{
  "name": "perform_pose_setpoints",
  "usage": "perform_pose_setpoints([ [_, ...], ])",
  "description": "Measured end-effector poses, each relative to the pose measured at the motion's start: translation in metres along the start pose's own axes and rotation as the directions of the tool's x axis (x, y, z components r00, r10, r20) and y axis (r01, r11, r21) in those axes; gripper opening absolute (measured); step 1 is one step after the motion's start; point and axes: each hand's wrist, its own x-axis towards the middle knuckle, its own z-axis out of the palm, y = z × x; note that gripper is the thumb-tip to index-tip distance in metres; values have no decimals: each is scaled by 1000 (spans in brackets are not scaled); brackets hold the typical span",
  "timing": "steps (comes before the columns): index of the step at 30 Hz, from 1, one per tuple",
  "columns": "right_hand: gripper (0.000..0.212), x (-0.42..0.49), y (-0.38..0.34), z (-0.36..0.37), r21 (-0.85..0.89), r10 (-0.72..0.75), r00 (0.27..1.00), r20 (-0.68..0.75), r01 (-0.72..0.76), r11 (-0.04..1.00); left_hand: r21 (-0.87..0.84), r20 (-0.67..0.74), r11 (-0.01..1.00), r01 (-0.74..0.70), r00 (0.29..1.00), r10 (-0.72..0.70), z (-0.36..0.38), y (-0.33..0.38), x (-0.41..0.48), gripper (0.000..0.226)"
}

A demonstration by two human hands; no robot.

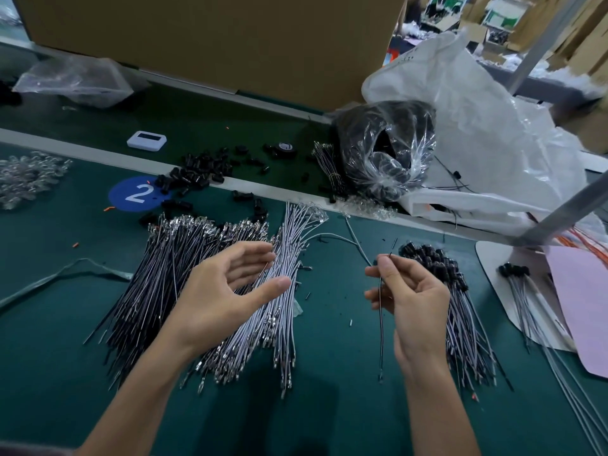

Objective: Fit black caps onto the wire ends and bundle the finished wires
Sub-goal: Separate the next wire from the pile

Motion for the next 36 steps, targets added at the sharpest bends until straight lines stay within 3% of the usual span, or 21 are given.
perform_pose_setpoints([
  [5, 8, -5, 26, 8, -268, 174, 976, 129, -134, 954, 19, 57, 997, 73, 996, -74, 7, -6, -6, 51],
  [7, 12, -10, 39, 19, -329, 203, 965, 165, -141, 934, 177, -14, 974, 139, 990, -139, 11, -13, -8, 49],
  [9, 13, -12, 47, 29, -350, 211, 964, 163, -144, 926, 529, -117, 837, 140, 989, -91, 16, -23, -13, 37],
  [10, 13, -13, 49, 32, -335, 216, 964, 154, -155, 929, 659, -146, 748, 86, 989, 15, 20, -27, -15, 30],
  [11, 13, -12, 50, 34, -313, 225, 963, 147, -170, 934, 725, -142, 688, 15, 981, 129, 25, -30, -15, 21],
  [13, 14, -12, 50, 36, -272, 247, 958, 148, -200, 941, 786, -98, 615, -61, 970, 221, 36, -31, -11, 9],
  [18, 13, -14, 44, 32, -215, 267, 952, 147, -233, 948, 914, -54, 406, 16, 995, 81, 59, -31, 23, 28],
  [20, 13, -14, 42, 30, -219, 258, 955, 146, -223, 950, 929, -62, 367, 45, 997, 34, 64, -31, 33, 27],
  [26, 13, -12, 42, 26, -219, 241, 960, 143, -206, 954, 917, -138, 380, 124, 990, 10, 67, -34, 31, 22],
  [36, 13, -7, 43, 21, -198, 222, 968, 114, -197, 960, 833, -221, 539, 127, 969, 113, 59, -40, 26, 10],
])
